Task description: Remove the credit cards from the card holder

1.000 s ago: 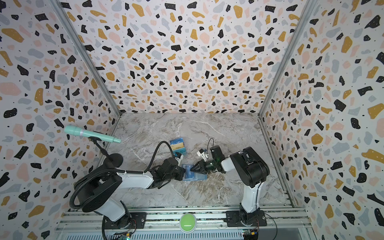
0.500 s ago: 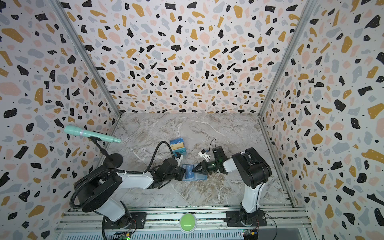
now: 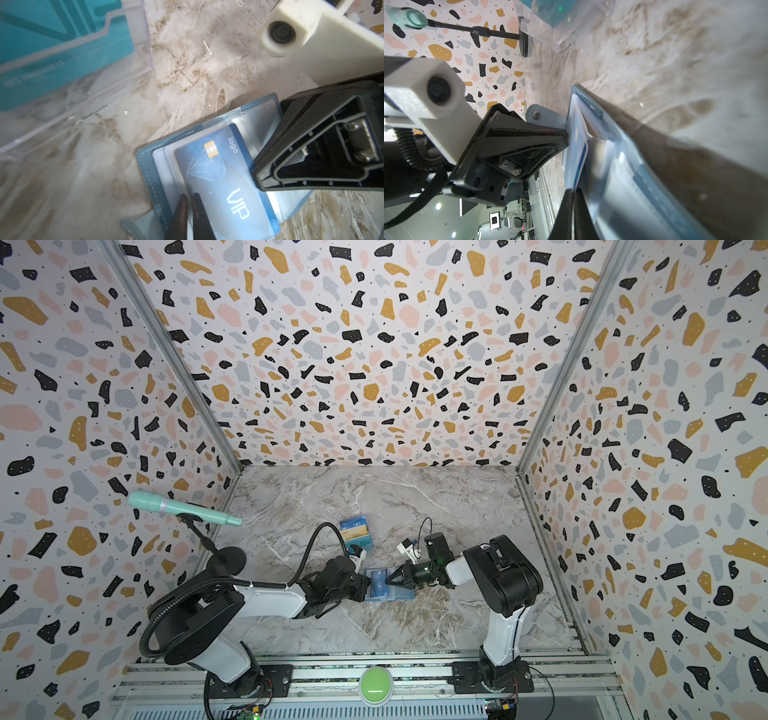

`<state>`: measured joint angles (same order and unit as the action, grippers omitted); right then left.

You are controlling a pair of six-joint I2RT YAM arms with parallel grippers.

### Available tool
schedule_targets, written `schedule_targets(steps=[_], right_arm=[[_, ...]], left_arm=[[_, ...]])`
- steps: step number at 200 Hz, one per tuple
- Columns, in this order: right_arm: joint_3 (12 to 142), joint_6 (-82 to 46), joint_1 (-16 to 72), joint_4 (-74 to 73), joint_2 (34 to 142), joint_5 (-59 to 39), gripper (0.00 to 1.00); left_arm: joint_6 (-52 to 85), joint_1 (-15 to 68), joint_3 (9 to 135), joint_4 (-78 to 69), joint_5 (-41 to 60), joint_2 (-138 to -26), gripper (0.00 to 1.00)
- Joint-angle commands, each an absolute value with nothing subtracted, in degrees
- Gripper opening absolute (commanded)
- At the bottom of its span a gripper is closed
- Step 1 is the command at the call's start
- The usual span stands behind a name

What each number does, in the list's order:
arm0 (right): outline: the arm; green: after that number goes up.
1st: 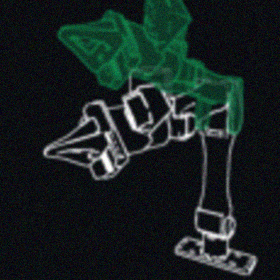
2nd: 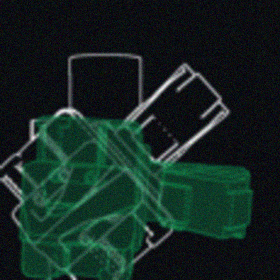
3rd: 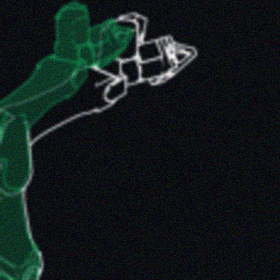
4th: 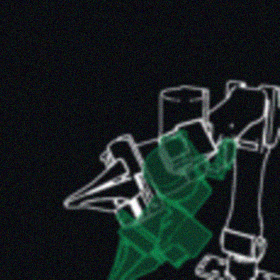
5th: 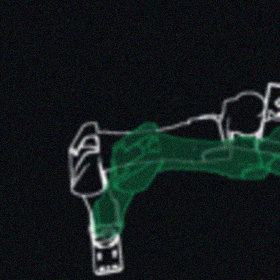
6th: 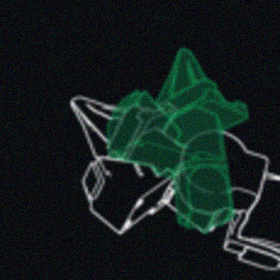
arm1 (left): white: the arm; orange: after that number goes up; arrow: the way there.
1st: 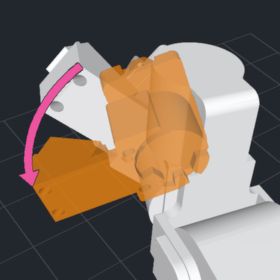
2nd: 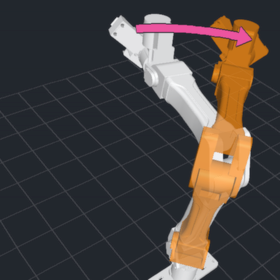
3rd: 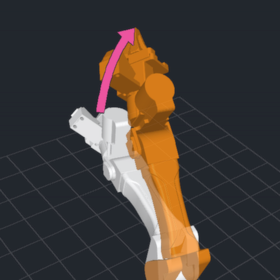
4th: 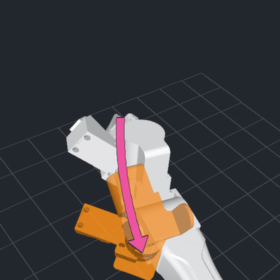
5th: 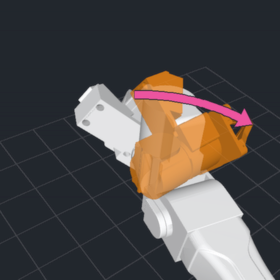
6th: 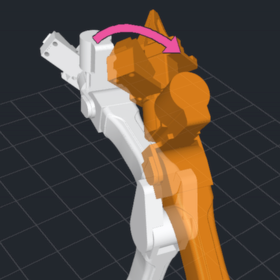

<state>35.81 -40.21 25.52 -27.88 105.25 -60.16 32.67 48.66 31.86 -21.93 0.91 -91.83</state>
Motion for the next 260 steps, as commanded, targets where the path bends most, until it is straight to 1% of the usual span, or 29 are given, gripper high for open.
schedule_targets(steps=[1,10,115,194,260], right_arm=[[35.87,-39.86,26.06,-29.03,104.30,-60.38,0.02],[35.70,-39.77,25.93,-28.80,103.87,-60.17,0.00],[34.72,-32.73,20.73,-19.41,100.24,-60.20,0.00],[37.38,-22.43,16.81,-4.65,96.60,-57.95,0.00],[38.64,-20.99,15.95,-0.80,94.27,-55.86,0.00]], left_arm=[[32.97,49.06,29.55,-16.25,1.67,-92.49,0.10],[33.02,49.07,29.45,-16.35,1.59,-92.51,0.10],[33.13,49.07,29.07,-17.01,1.32,-93.34,0.09],[33.05,49.04,29.73,-16.99,1.50,-93.87,0.09],[32.74,49.11,30.06,-16.78,1.50,-93.54,0.09]])
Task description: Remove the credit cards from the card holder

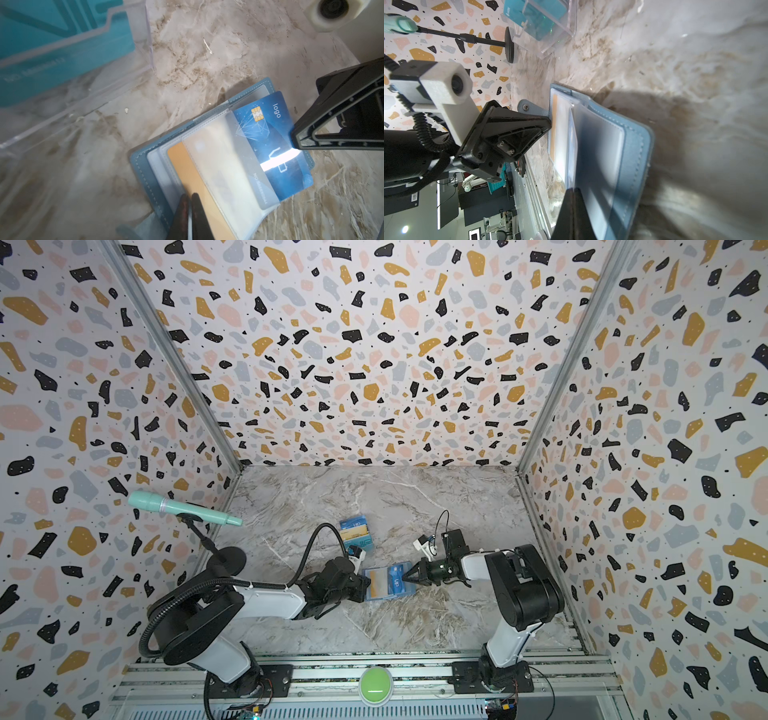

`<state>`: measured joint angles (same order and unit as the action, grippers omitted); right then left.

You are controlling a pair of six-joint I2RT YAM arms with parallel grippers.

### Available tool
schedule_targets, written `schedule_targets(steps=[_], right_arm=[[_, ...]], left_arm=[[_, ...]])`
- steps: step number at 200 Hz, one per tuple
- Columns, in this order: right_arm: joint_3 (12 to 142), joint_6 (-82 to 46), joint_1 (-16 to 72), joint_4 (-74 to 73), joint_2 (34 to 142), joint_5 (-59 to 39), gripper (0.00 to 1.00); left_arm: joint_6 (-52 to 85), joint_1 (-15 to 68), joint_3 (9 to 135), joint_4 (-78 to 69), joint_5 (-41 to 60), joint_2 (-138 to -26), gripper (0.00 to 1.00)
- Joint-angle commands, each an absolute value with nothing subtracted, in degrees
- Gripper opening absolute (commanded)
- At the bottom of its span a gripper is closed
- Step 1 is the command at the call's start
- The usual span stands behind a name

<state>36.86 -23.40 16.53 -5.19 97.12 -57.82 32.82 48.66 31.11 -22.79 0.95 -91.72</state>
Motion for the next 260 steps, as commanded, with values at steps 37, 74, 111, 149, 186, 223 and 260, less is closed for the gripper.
schedule_targets(steps=[37,74,111,149,186,223,260], right_arm=[[41.41,-17.86,15.12,6.79,89.52,-50.78,0.00],[44.31,-15.93,15.05,10.51,86.06,-48.28,0.00],[48.10,-11.19,15.11,13.00,84.77,-46.23,0.00],[56.40,-4.61,17.20,16.16,84.86,-40.46,0.00],[70.76,5.82,21.28,22.94,90.88,-37.63,0.00],[82.25,16.96,24.47,30.14,96.58,-36.66,0.00],[85.96,23.82,26.61,36.20,98.49,-36.84,0.00]], left_arm=[[32.77,49.06,29.93,-16.50,0.47,-92.79,0.09],[32.79,49.09,29.52,-16.28,-0.61,-90.57,0.08],[32.70,49.11,29.53,-15.48,-1.31,-88.37,0.08],[33.00,49.08,29.92,-14.77,-2.86,-84.06,0.16],[32.57,49.12,31.19,-9.42,-6.74,-77.57,0.28],[29.29,47.94,31.73,-1.18,-10.25,-70.08,0.37],[18.80,41.02,35.99,10.54,-4.24,-59.86,0.53]])
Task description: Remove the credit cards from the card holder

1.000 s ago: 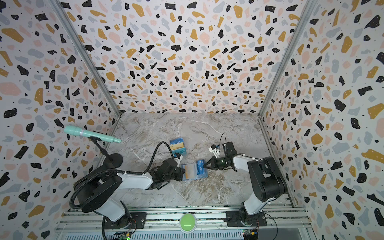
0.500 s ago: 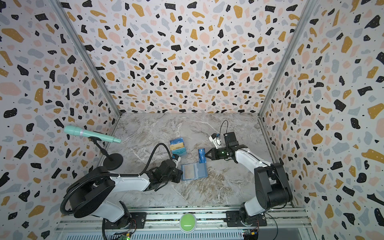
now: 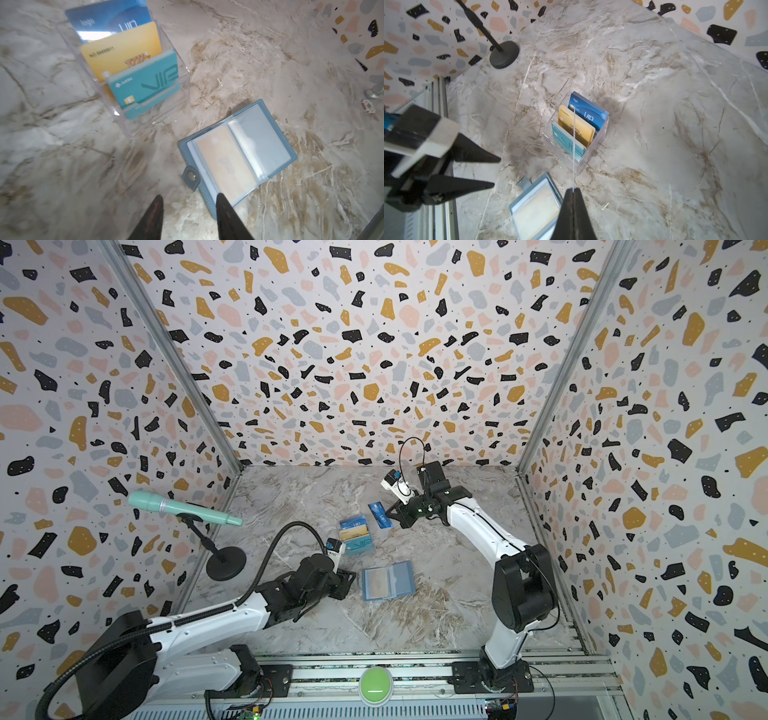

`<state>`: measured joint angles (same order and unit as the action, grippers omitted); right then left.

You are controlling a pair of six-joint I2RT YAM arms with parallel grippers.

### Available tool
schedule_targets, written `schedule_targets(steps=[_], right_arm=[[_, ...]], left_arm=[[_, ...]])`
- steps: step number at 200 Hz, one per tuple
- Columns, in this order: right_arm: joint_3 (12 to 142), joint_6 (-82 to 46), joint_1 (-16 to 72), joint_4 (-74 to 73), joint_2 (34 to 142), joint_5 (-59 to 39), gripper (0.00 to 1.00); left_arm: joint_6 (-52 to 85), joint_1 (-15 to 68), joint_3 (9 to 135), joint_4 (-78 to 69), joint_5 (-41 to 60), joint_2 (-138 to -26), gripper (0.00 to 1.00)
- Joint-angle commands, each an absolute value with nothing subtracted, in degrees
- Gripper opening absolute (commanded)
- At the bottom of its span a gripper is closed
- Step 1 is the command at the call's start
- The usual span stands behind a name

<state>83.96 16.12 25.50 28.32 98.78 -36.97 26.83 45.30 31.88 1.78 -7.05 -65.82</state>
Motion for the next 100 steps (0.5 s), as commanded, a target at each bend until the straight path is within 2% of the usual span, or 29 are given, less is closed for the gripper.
schedule_targets(steps=[1,15,33,59,100], right_arm=[[85.96,23.91,26.66,36.29,98.46,-36.88,0.00],[85.33,25.53,28.00,37.70,97.96,-37.10,0.00],[84.04,27.46,30.19,39.38,96.62,-36.36,0.00],[82.24,28.42,32.50,39.88,94.43,-35.96,0.00],[80.51,30.83,34.52,40.22,91.07,-37.47,0.00]], left_arm=[[18.85,40.86,36.19,10.59,-4.10,-59.55,0.53],[14.35,38.96,38.77,11.02,2.04,-56.51,0.58],[8.69,38.14,45.74,16.43,0.39,-56.30,0.63],[-1.18,37.74,54.82,25.35,5.35,-60.24,0.63],[-14.66,37.79,60.88,37.07,12.47,-65.05,0.54]])
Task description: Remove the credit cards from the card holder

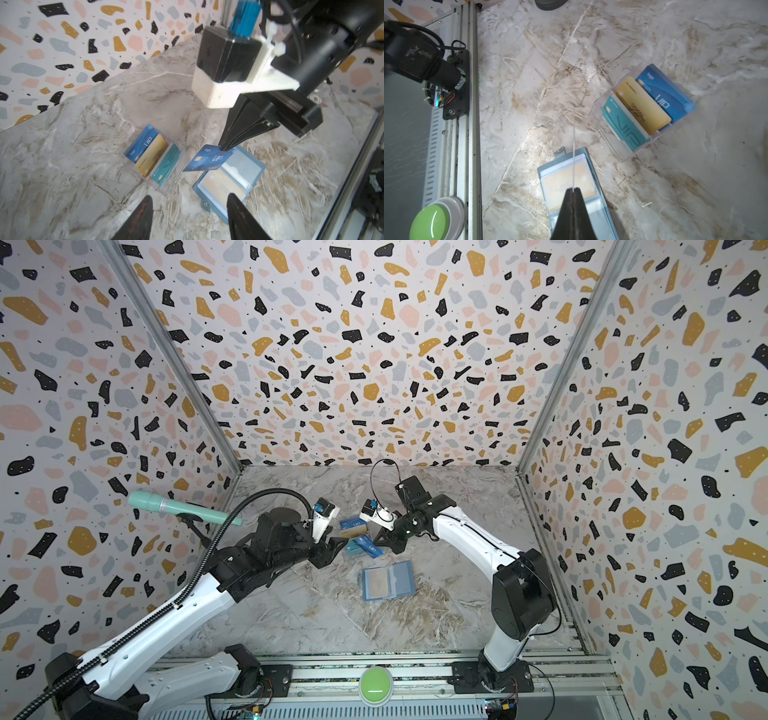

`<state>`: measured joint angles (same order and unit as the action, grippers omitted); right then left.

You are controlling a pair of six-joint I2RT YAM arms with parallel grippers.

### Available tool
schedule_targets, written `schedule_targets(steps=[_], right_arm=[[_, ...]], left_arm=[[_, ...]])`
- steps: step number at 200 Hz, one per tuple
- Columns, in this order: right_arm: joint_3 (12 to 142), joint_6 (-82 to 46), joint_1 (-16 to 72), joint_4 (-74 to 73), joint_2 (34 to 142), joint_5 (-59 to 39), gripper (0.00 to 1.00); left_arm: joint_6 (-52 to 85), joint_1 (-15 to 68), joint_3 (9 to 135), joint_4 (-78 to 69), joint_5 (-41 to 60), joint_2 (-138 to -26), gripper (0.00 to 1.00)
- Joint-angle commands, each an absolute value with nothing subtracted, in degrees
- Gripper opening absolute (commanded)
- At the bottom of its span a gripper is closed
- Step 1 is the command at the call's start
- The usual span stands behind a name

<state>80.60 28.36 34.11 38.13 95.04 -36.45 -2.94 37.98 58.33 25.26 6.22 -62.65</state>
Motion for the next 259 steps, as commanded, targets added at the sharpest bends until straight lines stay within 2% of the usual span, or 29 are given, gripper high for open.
schedule_targets(steps=[1,89,171,203,259], right_arm=[[80.51,30.84,34.53,40.15,91.02,-37.50,0.00],[73.92,32.25,36.95,37.43,84.81,-42.81,0.00],[68.86,32.28,38.22,33.85,77.81,-49.52,0.00],[69.05,32.48,38.90,33.69,77.60,-50.12,0.00],[69.12,32.61,38.98,32.81,78.76,-50.78,0.00]], left_arm=[[-14.89,37.79,61.03,37.39,12.65,-65.13,0.54],[-20.89,37.63,62.76,36.96,20.76,-64.33,0.49],[-25.89,35.95,66.22,40.70,29.07,-68.60,0.44],[-27.68,35.36,67.30,41.53,34.14,-69.30,0.39],[-27.52,34.37,66.88,40.81,38.09,-69.32,0.19]])
